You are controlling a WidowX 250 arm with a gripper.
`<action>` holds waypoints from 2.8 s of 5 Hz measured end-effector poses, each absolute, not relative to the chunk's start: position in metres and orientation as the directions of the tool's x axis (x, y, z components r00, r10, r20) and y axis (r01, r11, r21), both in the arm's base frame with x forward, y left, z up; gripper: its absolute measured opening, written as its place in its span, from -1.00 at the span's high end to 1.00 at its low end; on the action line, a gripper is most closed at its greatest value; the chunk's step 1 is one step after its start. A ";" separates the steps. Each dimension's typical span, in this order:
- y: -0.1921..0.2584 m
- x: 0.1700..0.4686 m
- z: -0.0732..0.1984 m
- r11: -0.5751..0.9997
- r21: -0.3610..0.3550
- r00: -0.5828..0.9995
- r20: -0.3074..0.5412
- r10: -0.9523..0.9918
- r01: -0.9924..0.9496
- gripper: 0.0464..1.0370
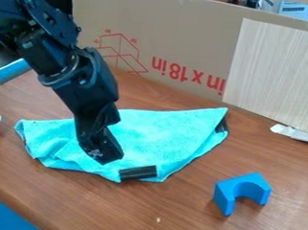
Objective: Unfold the cloth from the bottom right to top left
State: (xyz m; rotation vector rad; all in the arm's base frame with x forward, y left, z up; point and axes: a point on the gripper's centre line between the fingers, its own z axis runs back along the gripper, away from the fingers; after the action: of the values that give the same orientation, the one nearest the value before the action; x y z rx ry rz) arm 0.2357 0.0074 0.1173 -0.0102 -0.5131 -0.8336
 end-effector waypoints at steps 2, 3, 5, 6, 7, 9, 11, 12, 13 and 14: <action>0.000 0.227 0.106 0.652 0.198 0.534 0.427 -0.729 0.731 -0.92; -0.001 0.226 0.103 0.641 0.216 0.522 0.422 -0.741 0.736 -0.92; -0.006 0.233 0.092 0.607 0.365 0.508 0.338 -0.793 0.706 -0.92; -0.005 0.240 0.081 0.614 0.404 0.545 0.285 -0.789 0.678 -0.92; 0.000 0.252 0.072 0.631 0.414 0.579 0.261 -0.773 0.656 -0.92; -0.004 0.266 0.056 0.634 0.417 0.602 0.226 -0.766 0.651 -0.92; -0.013 0.270 0.046 0.620 0.422 0.598 0.203 -0.776 0.661 -0.92; -0.013 0.275 0.044 0.624 0.428 0.607 0.195 -0.770 0.654 -0.92; -0.013 0.279 0.042 0.629 0.430 0.614 0.195 -0.765 0.647 -0.84; -0.014 0.281 0.041 0.638 0.427 0.621 0.200 -0.758 0.642 -0.28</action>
State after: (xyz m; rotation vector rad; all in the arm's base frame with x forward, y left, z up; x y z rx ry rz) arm 0.2810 -0.0137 0.0414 0.3306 -0.3816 -0.8213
